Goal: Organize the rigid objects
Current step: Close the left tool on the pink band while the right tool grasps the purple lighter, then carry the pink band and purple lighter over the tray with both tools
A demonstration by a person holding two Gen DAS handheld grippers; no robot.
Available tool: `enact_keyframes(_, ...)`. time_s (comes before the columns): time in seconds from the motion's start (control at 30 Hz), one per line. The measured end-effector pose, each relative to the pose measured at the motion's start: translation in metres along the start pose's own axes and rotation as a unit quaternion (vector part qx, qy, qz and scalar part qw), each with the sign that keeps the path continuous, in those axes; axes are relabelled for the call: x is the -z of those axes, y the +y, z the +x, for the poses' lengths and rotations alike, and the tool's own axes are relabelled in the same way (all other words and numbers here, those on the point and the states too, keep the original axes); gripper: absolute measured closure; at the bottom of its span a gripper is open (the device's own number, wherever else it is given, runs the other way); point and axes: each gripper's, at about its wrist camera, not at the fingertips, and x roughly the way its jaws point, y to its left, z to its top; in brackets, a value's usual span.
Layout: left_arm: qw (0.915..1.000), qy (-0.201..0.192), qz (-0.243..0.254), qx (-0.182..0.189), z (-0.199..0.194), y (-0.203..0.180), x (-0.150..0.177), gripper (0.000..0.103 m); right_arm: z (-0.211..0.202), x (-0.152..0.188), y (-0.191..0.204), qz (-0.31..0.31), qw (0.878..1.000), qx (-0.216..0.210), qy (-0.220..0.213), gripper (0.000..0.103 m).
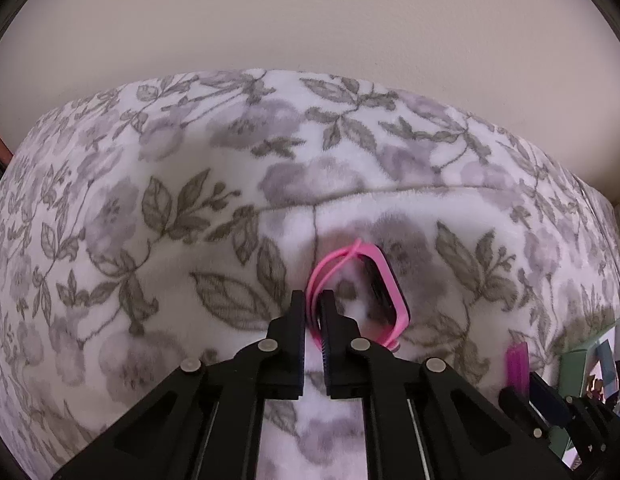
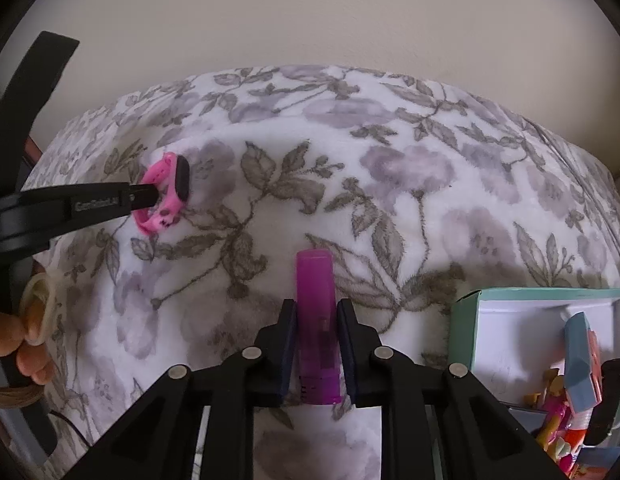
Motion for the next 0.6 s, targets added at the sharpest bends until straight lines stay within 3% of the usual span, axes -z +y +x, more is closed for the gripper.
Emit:
enact_keyframes(0.3,0.9994,0.003,-0.032,0.016,-0.032,0.01,0.029,0.097,-0.023,0.018,0.005,0.01,1.0,-0.02,0.009,0.082)
enact_keyframes(0.6,0.9974,-0.036,-0.042,0.045,-0.116,-0.006,0.059,0.097,-0.089,0.041,0.0,0.026,0.999,-0.019,-0.007,0.082)
